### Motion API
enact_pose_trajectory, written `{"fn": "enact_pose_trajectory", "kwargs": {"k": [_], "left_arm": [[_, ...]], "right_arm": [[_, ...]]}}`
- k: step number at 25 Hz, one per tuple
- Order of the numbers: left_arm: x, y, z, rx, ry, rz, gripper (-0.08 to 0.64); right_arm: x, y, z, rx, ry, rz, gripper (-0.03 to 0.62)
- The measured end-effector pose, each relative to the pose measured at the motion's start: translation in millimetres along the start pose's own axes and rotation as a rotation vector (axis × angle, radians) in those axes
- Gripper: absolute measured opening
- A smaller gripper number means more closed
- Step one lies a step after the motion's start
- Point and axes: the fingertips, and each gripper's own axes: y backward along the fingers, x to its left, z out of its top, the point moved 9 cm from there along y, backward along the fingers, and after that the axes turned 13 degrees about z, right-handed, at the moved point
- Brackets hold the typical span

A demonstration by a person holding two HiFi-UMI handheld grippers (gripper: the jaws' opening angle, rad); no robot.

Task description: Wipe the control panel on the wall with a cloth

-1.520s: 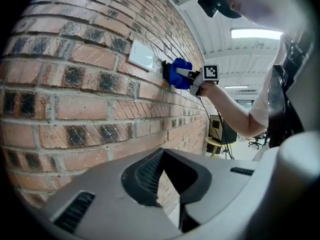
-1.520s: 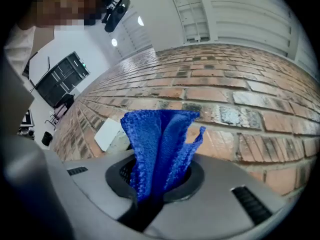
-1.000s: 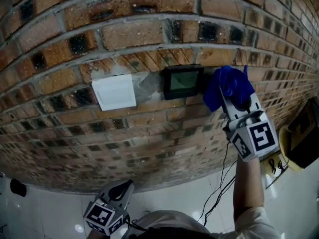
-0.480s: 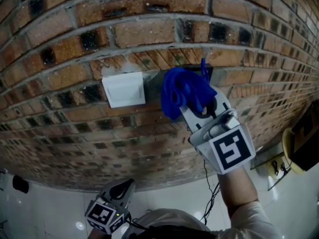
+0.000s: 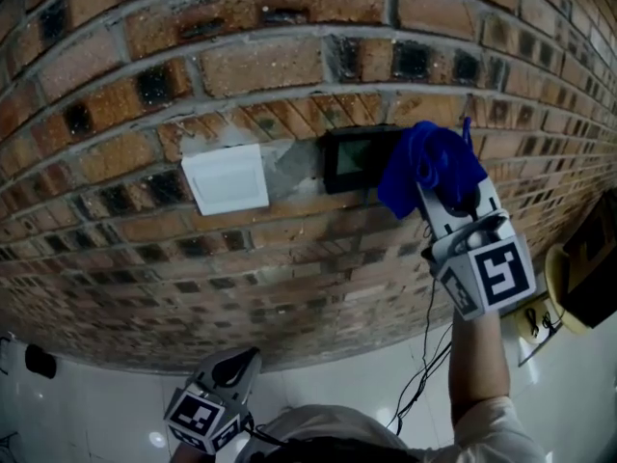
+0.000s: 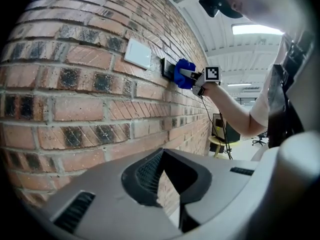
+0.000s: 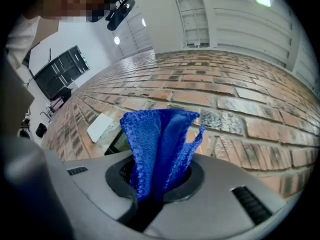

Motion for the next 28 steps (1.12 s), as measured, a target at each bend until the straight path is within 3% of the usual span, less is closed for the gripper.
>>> {"fn": "enact_pose_trajectory", "kwargs": {"k": [5, 13, 18, 22, 28], "left_arm": [[-4.9, -5.6, 2.7, 0.001, -0.004, -0.013, 0.002], [-6.8, -2.7, 2.3, 0.001, -0.003, -0.009, 0.002], [-3.0, 1.7, 0.1, -0.002, -0.001, 0.0, 0.002], [-2.2, 4.4, -0.4, -0.005, -0.007, 0.003, 0.002], [0.1, 8.8, -1.6, -0.01, 0.003, 0.017, 0.002]], "right_arm": [[-24.1, 16.0, -16.5, 0.06, 0.008, -0.066, 0.089], [-20.7, 19.5, -13.0, 0.038, -0.014, -0.054, 0.089], [28.7, -3.0, 20.7, -0.034, 0.0, 0.082, 0.089], [58.6, -37.6, 27.3, -0.025, 0.02, 0.181, 0.089], [57.9, -52.2, 21.2, -0.032, -0.031, 0.177, 0.089]]}}
